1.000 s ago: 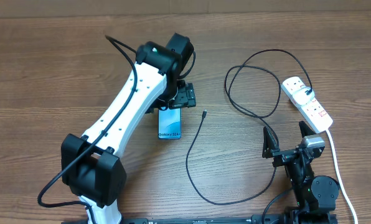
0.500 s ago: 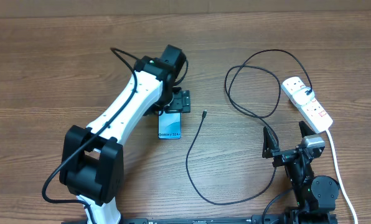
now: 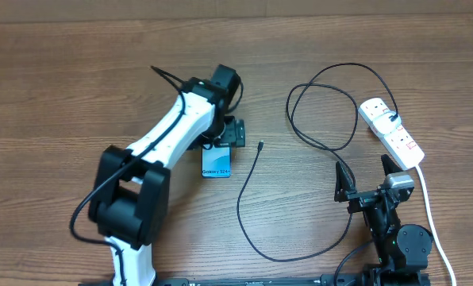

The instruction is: Plug charger to phone and switch on socket

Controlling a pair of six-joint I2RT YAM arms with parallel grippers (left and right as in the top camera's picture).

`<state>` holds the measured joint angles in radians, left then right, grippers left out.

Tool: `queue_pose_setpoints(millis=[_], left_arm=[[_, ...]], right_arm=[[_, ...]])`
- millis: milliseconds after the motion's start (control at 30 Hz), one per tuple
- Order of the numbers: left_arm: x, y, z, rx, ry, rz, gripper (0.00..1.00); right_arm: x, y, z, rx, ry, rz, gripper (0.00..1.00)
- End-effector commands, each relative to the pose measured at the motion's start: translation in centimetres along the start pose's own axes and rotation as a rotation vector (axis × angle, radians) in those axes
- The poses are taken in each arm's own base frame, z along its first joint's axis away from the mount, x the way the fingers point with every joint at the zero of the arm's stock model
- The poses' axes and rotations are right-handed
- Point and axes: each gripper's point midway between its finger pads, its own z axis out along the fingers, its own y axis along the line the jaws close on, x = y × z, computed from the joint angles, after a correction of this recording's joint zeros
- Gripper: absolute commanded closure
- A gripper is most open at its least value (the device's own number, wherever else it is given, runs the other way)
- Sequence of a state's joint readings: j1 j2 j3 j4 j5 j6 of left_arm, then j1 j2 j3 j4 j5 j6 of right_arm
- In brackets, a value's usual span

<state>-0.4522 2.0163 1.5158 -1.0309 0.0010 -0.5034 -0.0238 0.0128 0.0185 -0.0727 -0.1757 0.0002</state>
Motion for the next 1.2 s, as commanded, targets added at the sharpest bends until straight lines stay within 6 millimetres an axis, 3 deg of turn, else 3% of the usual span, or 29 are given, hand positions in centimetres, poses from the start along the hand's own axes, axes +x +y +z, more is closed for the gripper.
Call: queue_pose_setpoints(millis=[0,767,1167], left_arm=[[0.5,0.6,1.7,-0.05,0.03,0.017,0.0],[-1.2,0.3,2.7,-0.053,-0.028,0.029,0.0],[-1.4,0.4,4.7,-0.023,0.012,0.035,0.01]], right_arm=[[0.2,0.0,0.0,-0.001,-0.003,0.003,0.0],[0.2,0.0,0.0,-0.001,-0.003,0.003,0.0],[0.2,0.0,0.0,-0.001,-0.003,0.003,0.0]])
